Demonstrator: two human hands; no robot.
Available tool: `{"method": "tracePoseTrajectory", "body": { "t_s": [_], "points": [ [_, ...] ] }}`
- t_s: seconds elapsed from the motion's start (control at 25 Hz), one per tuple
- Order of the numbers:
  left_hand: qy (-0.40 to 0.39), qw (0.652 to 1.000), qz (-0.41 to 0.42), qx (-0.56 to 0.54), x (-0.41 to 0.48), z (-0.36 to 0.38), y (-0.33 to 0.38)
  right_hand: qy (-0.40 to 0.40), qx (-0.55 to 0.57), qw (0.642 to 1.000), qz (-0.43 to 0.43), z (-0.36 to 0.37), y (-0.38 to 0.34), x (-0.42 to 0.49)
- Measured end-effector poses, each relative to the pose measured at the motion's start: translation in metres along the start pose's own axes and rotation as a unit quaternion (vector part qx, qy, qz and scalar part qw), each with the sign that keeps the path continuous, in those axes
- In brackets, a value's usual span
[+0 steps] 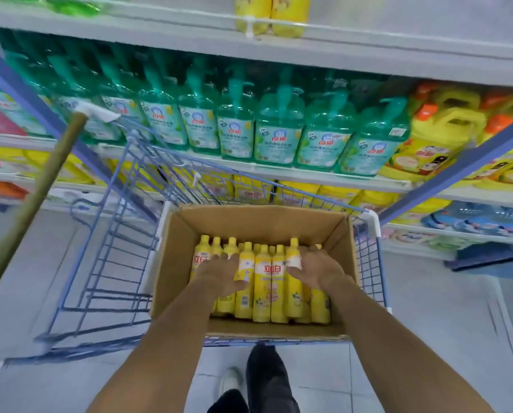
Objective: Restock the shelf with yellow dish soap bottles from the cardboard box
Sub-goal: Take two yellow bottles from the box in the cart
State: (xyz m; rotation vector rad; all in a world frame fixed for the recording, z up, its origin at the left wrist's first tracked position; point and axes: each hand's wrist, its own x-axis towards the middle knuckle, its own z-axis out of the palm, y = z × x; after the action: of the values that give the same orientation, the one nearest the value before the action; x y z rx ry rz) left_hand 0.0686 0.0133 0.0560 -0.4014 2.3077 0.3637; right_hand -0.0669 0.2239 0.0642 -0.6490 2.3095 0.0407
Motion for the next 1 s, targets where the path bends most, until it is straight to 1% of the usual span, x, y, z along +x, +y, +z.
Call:
{"method": "tracePoseTrajectory", "body": {
  "t_s": [0.12,0.24,0.44,0.52,0.64,0.72,0.84,1.0],
  "points": [
    [-0.027,1.0,-0.013,-0.006,0.038,0.012,-0.011,-0.02,0.017,1.0,0.005,0.01,0.013,0.04],
    [-0.016,0.999,-0.014,-0.026,0.079,0.017,-0.022,-0.025,0.03,0.999,0.013,0.022,0.022,0.072],
    [0.009,0.991,-0.042,-0.124,0.162,0.03,-0.044,-0.02,0.076,0.996,0.042,0.056,0.031,0.125],
    [0.023,0.985,-0.06,-0.158,0.194,0.042,-0.045,-0.004,0.101,0.993,0.059,0.071,0.035,0.141],
    [0.027,0.98,-0.09,-0.173,0.215,0.058,-0.049,0.012,0.121,0.989,0.08,0.084,0.034,0.155],
    [0.042,0.977,-0.094,-0.187,0.222,0.064,-0.053,0.015,0.133,0.986,0.096,0.084,0.034,0.16],
    [0.056,0.965,-0.101,-0.237,0.233,0.067,-0.06,0.011,0.171,0.977,0.127,0.085,0.037,0.166],
    [0.058,0.943,-0.132,-0.301,0.233,0.068,-0.062,0.015,0.237,0.959,0.157,0.082,0.04,0.166]
  ]
}}
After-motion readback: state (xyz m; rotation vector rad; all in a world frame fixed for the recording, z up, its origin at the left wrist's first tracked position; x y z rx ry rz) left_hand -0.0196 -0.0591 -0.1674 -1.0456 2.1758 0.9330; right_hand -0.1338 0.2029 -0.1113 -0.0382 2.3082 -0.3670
